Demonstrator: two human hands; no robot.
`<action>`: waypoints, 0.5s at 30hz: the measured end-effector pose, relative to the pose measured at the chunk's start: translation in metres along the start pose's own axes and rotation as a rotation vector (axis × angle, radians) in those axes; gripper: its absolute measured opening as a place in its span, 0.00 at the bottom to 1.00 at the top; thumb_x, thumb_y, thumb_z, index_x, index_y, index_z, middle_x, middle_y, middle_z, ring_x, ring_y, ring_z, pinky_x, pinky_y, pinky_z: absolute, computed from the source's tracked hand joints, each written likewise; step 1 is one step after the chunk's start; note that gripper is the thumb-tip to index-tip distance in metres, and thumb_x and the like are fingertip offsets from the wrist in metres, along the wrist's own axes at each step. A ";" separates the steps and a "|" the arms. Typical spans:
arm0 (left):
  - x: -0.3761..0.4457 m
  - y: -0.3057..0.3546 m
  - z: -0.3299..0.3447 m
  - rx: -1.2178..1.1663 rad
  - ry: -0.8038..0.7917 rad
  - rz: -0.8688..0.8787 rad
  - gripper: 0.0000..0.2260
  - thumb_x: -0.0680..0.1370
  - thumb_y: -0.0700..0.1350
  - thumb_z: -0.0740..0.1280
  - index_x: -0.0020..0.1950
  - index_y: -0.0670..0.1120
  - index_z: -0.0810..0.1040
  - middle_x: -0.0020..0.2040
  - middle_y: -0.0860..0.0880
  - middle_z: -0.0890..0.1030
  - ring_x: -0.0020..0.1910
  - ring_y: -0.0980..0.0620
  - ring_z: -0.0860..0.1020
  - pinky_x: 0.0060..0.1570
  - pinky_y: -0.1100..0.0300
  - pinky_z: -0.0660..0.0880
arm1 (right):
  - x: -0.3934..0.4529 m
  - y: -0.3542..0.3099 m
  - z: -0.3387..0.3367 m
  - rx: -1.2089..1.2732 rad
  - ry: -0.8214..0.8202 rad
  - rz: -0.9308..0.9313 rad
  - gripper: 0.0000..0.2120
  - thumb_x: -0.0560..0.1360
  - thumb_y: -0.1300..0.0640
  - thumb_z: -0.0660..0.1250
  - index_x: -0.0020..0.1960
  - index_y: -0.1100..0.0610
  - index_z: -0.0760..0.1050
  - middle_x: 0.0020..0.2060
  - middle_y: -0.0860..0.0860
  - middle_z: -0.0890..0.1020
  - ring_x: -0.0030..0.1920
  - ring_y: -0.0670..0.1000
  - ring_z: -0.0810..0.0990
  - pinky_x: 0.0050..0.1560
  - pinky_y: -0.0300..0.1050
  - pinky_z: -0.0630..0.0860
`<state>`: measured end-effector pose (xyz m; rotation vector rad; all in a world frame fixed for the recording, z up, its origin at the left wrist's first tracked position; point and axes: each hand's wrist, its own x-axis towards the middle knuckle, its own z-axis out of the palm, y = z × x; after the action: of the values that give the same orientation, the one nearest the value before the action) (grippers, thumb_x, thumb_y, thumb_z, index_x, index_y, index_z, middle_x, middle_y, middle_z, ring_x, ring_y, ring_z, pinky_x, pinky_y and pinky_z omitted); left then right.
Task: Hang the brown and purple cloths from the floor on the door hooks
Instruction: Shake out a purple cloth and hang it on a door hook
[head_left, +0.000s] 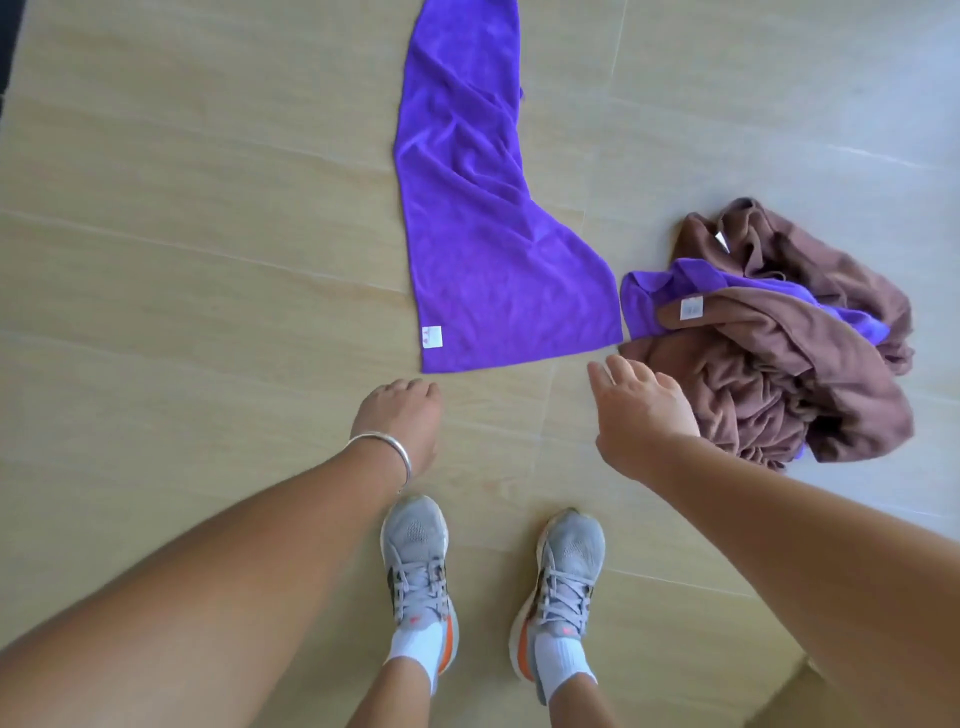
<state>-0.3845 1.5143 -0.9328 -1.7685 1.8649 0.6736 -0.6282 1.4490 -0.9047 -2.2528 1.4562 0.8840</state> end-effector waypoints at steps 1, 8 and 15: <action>0.016 0.002 0.013 0.014 0.003 0.013 0.17 0.75 0.44 0.63 0.63 0.46 0.70 0.60 0.48 0.75 0.61 0.47 0.73 0.57 0.56 0.69 | 0.014 0.002 0.014 -0.012 -0.002 0.003 0.32 0.71 0.55 0.66 0.71 0.54 0.58 0.66 0.51 0.66 0.67 0.53 0.65 0.63 0.48 0.67; 0.134 0.004 0.095 0.104 0.057 0.060 0.28 0.76 0.47 0.64 0.72 0.39 0.60 0.70 0.41 0.65 0.71 0.44 0.63 0.67 0.53 0.64 | 0.127 0.022 0.102 -0.054 -0.005 0.025 0.30 0.70 0.59 0.66 0.70 0.55 0.59 0.65 0.53 0.65 0.66 0.55 0.66 0.61 0.49 0.69; 0.197 -0.009 0.140 0.072 0.177 0.041 0.35 0.73 0.48 0.65 0.76 0.40 0.57 0.76 0.41 0.58 0.75 0.44 0.57 0.69 0.49 0.60 | 0.206 0.047 0.152 -0.089 0.149 -0.059 0.29 0.71 0.66 0.63 0.70 0.58 0.61 0.64 0.57 0.66 0.60 0.59 0.69 0.52 0.52 0.72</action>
<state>-0.3839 1.4537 -1.1668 -1.7984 2.0204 0.4711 -0.6602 1.3695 -1.1502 -2.4603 1.4293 0.7928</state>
